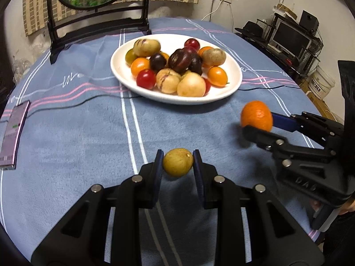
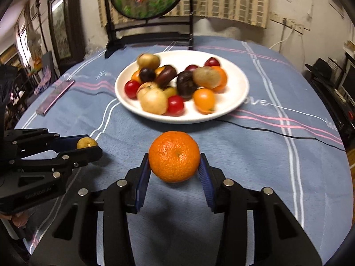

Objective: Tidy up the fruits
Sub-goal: 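Carry both fruits over the plate and open both tools to release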

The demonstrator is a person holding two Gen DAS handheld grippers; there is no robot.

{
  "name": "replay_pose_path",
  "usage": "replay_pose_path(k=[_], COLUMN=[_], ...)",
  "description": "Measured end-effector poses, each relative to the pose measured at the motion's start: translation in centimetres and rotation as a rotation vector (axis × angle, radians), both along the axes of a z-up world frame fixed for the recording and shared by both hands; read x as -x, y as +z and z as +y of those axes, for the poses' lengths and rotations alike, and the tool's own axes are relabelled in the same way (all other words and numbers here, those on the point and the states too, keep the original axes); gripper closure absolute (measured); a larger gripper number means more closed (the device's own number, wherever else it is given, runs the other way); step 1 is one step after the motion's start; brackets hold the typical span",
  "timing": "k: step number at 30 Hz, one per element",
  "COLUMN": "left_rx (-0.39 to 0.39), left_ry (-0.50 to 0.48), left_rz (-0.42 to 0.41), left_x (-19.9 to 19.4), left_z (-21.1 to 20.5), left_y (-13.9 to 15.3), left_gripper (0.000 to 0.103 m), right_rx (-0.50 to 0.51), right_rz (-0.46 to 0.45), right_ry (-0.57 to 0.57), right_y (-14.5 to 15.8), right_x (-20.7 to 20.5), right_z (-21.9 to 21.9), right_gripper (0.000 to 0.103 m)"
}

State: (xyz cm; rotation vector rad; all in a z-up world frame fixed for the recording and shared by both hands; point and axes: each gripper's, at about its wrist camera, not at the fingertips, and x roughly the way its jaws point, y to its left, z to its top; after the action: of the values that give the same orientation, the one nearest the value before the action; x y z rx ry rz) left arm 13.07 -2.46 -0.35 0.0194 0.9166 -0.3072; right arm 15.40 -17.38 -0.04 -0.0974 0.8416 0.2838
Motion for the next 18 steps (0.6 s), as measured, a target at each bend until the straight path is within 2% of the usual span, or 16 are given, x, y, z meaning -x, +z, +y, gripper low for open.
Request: replay_pose_path(k=[9, 12, 15, 18], left_rx=[-0.004, 0.014, 0.036, 0.006], left_ry=[-0.034, -0.030, -0.014, 0.024], left_rz=[-0.066, -0.103, -0.100, -0.103], left_x=[-1.9, -3.5, -5.9, -8.4], left_z=[-1.7, -2.0, -2.1, -2.3], left_y=[3.4, 5.1, 6.0, 5.8], left_gripper=[0.076, 0.076, 0.076, 0.076], right_rx=[-0.029, -0.032, -0.038, -0.036], right_rz=[-0.066, -0.103, -0.136, -0.152], right_ry=[-0.023, -0.022, -0.015, -0.020], right_y=[2.6, 4.1, 5.1, 5.6], right_x=[-0.2, -1.4, -3.2, -5.5], right_z=[-1.8, -1.8, -1.4, -1.1], right_gripper=[0.059, 0.059, 0.059, 0.059])
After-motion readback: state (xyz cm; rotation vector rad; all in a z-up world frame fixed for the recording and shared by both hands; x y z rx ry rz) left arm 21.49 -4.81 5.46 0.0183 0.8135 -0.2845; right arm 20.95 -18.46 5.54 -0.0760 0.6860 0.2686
